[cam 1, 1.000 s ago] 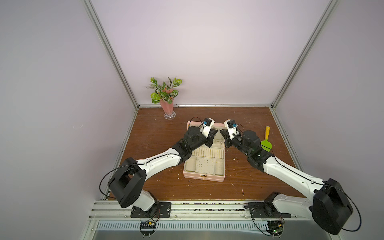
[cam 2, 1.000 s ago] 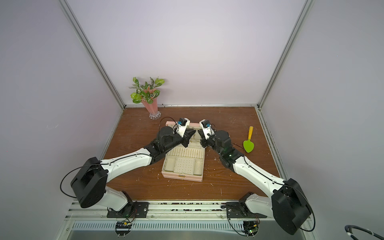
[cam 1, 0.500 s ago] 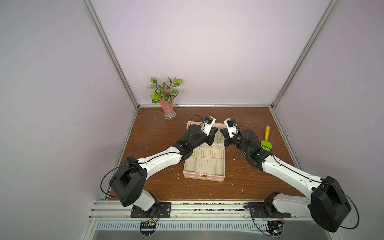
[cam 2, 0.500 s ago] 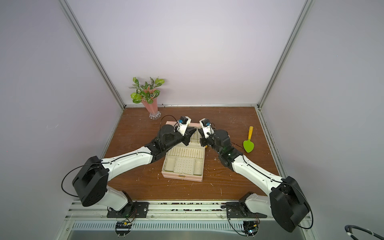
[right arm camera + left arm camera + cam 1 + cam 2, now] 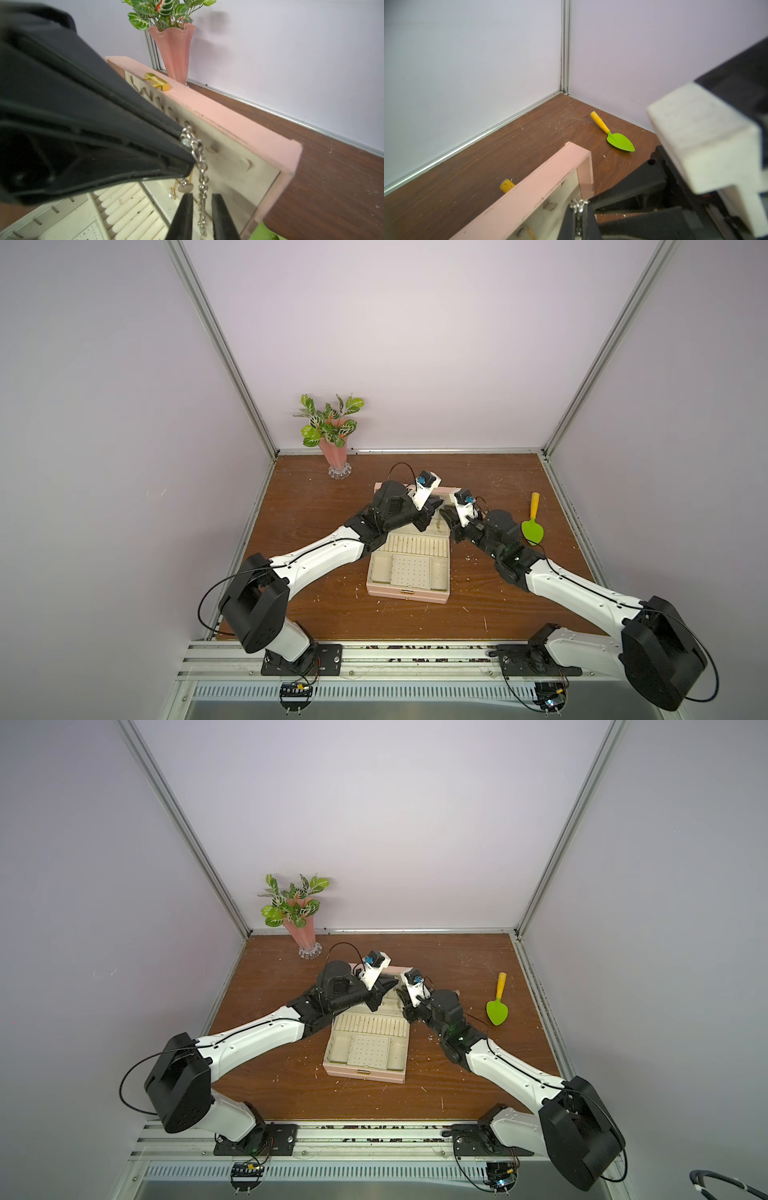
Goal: Put jewelry chain into jewelry box
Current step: Hang the necklace on the jewelry box clasp.
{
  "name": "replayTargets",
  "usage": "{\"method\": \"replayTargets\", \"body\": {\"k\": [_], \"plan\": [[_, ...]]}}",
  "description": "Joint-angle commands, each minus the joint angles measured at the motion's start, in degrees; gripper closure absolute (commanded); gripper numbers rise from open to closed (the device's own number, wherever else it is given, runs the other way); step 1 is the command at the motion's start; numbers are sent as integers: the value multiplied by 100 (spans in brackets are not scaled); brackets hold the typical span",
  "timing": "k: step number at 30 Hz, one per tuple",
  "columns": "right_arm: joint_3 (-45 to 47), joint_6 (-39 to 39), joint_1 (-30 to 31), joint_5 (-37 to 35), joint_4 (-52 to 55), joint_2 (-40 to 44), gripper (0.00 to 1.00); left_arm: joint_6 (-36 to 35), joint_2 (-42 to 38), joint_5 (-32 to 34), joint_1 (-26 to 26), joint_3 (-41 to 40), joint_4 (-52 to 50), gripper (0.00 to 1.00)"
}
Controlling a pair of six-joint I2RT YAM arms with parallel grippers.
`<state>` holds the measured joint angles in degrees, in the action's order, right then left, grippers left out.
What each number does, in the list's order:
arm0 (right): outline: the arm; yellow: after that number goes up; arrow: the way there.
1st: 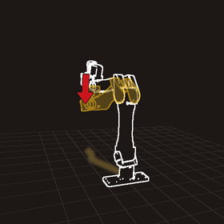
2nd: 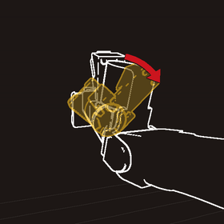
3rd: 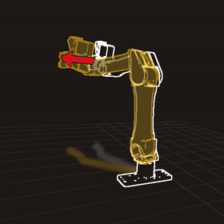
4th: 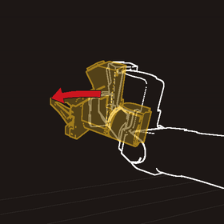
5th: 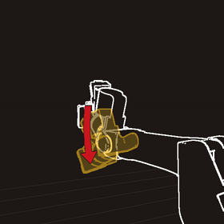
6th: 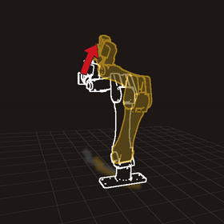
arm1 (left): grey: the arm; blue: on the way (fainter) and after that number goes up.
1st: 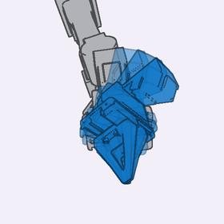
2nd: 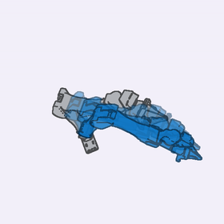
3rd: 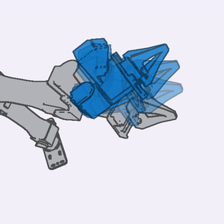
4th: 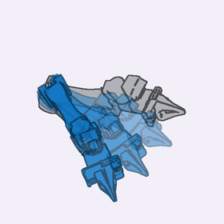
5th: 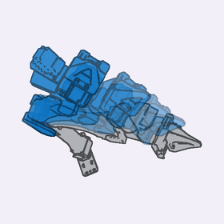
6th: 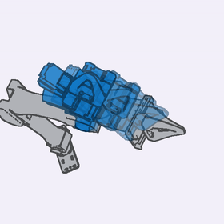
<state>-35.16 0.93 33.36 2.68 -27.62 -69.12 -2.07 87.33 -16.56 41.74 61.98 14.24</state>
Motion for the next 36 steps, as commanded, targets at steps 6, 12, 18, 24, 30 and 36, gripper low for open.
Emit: {"method": "replayTargets", "body": {"k": [6,12,18,24,30,36], "plan": [[421,-111,22,174,-1058,137,70,-183,-110,-650,-52,286,-435,99],[440,-154,27,-117,-1213,44,72,-159,-167,-687,-52,305,-453,99],[425,-147,16,-176,-1292,36,85,-173,-199,-505,-52,304,-514,99],[371,-159,16,-140,-1224,-27,90,-157,-255,-321,-52,295,-493,99],[326,-112,16,-170,-1226,-43,97,-59,-263,224,-52,267,-501,99],[127,-50,13,-215,-1074,-48,100,92,-129,762,-60,281,-419,99]]}}
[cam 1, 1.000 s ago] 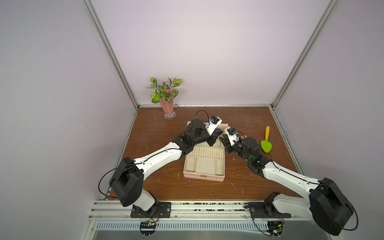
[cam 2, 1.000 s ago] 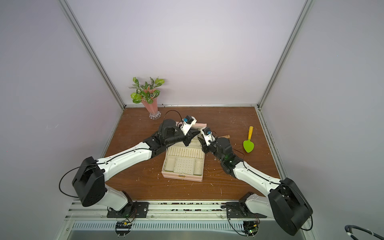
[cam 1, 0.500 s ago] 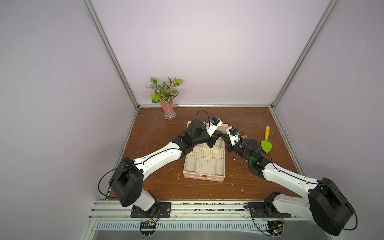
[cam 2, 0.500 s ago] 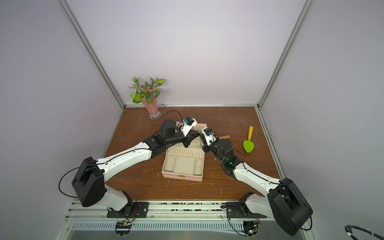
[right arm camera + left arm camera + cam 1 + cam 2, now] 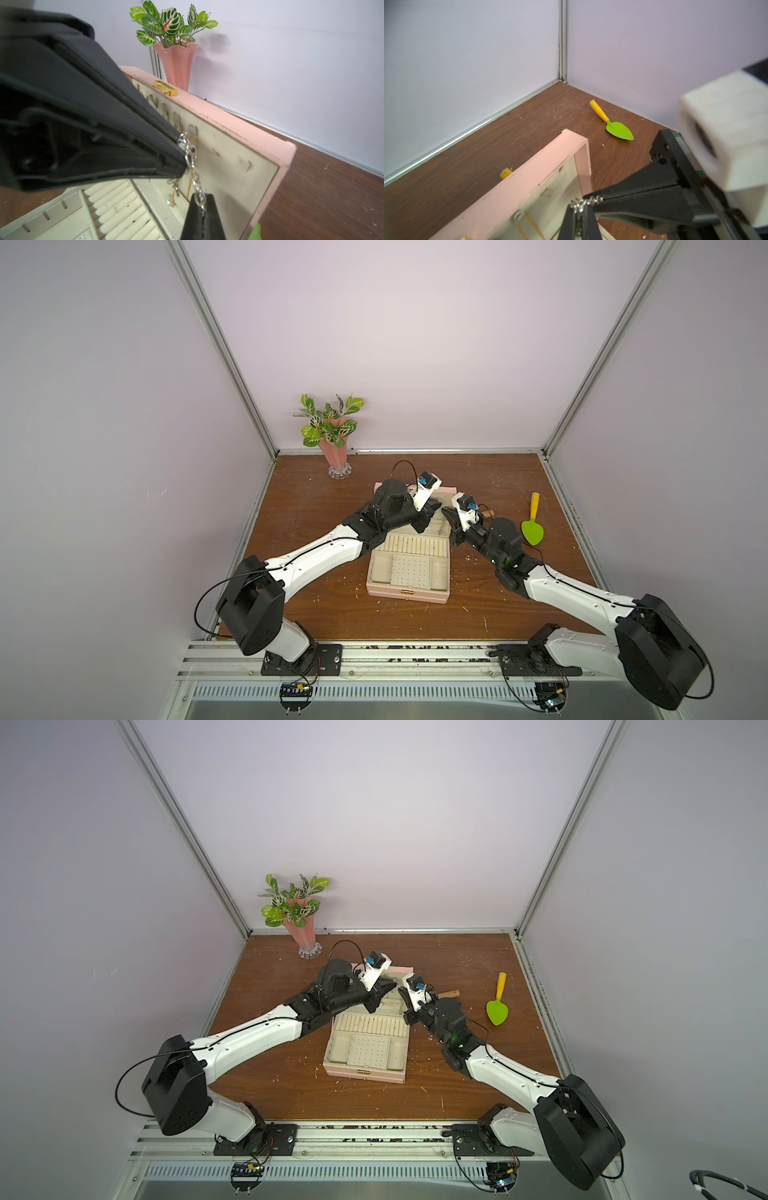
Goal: Put jewelry chain into jewelry box
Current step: Hang the necklace on the jewelry box clasp.
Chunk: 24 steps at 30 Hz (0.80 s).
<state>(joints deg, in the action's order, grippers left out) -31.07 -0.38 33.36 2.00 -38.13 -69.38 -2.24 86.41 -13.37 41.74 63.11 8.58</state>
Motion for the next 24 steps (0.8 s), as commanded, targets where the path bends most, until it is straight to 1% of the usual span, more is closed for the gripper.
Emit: {"method": "replayTargets", "body": {"k": [1,5,7,16,24], "plan": [[-326,94,20,-151,6,-41,100,136,-13,535,-60,168,180,99],[-534,134,20,-280,195,-144,100,202,68,904,-60,168,285,99],[-650,172,17,-332,301,-194,100,222,102,988,-60,162,330,99],[-947,294,20,-545,666,-390,100,294,280,917,-60,206,434,99],[-1102,402,19,-716,772,-464,100,365,437,1018,-60,250,438,99]]}}
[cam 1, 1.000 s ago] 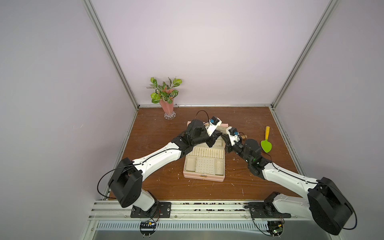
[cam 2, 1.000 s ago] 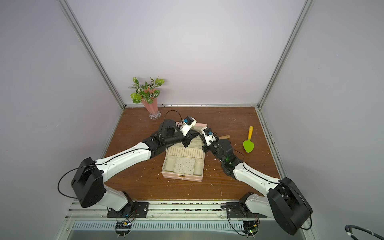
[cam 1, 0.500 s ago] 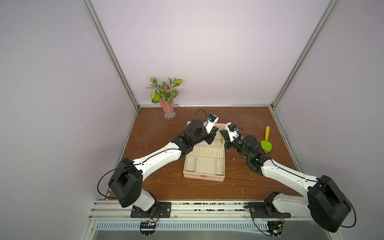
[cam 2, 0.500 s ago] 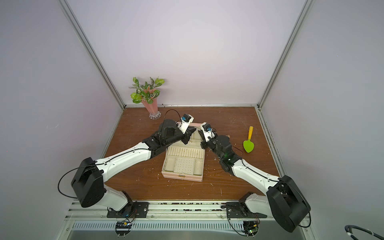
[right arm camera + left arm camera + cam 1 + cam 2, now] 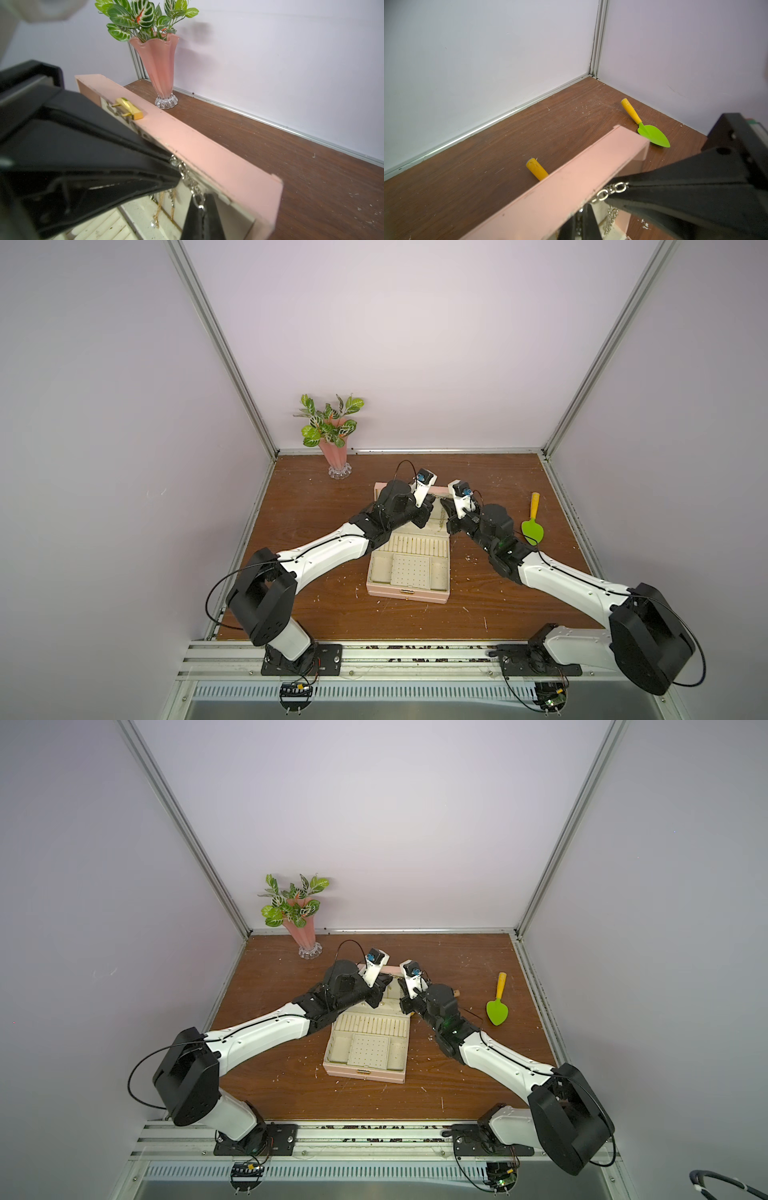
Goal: Put jewelry chain into jewelry box
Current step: Hang the necklace on the jewelry box clasp.
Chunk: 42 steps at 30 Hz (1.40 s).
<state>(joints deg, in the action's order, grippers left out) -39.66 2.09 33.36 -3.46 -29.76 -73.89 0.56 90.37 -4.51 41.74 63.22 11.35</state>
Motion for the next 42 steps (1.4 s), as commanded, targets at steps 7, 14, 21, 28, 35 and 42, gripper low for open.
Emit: {"method": "replayTargets", "body": {"k": [7,14,21,28,35,42], "plan": [[-361,204,21,-223,59,-121,100,144,89,163,-60,234,214,99],[-418,323,19,-297,128,-179,94,153,120,161,-60,242,166,98],[-454,448,21,-403,126,-192,89,154,176,170,-60,287,80,94],[-498,518,19,-427,154,-239,86,163,149,196,-60,270,57,88],[-488,548,16,-418,153,-225,85,160,82,179,-60,232,41,81],[-431,598,6,-296,115,-145,84,176,3,164,-60,144,47,79]]}}
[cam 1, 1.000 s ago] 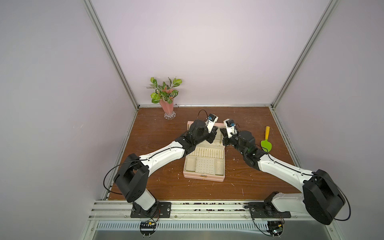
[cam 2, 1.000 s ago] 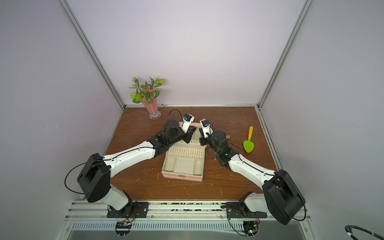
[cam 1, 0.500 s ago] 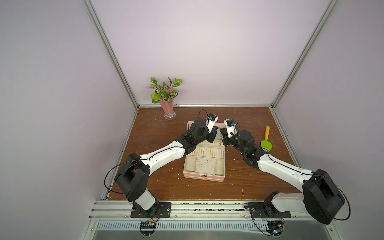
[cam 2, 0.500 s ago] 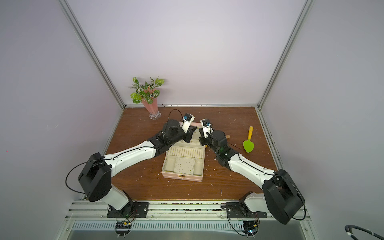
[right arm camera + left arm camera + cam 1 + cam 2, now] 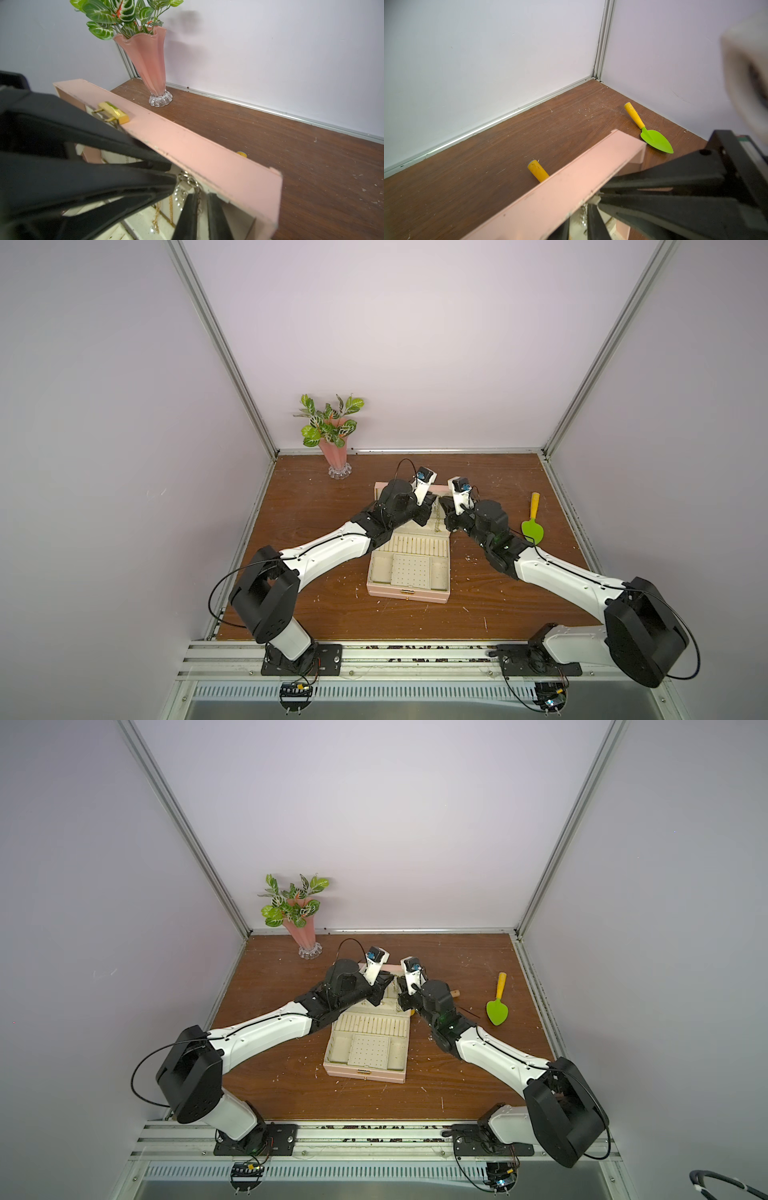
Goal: Put jewelry chain into jewelry box
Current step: Hang the necklace on the jewelry box clasp.
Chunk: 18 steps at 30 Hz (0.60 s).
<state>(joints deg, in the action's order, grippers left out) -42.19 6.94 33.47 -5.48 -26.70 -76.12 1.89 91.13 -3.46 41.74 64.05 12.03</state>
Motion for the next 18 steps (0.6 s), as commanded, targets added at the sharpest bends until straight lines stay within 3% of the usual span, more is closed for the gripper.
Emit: {"method": "replayTargets", "body": {"k": [1,11,16,18], "plan": [[-169,107,-13,-39,-164,112,83,34,-96,48,-60,56,-19,79],[275,-198,-84,788,603,1314,68,-77,-652,-478,-56,-228,-6,65],[61,-1001,-233,1057,1483,1663,56,-193,-1051,-482,-60,-421,-300,61],[-216,-1490,-300,1155,1871,1591,47,-256,-1250,-513,-60,-587,-312,59]]}}
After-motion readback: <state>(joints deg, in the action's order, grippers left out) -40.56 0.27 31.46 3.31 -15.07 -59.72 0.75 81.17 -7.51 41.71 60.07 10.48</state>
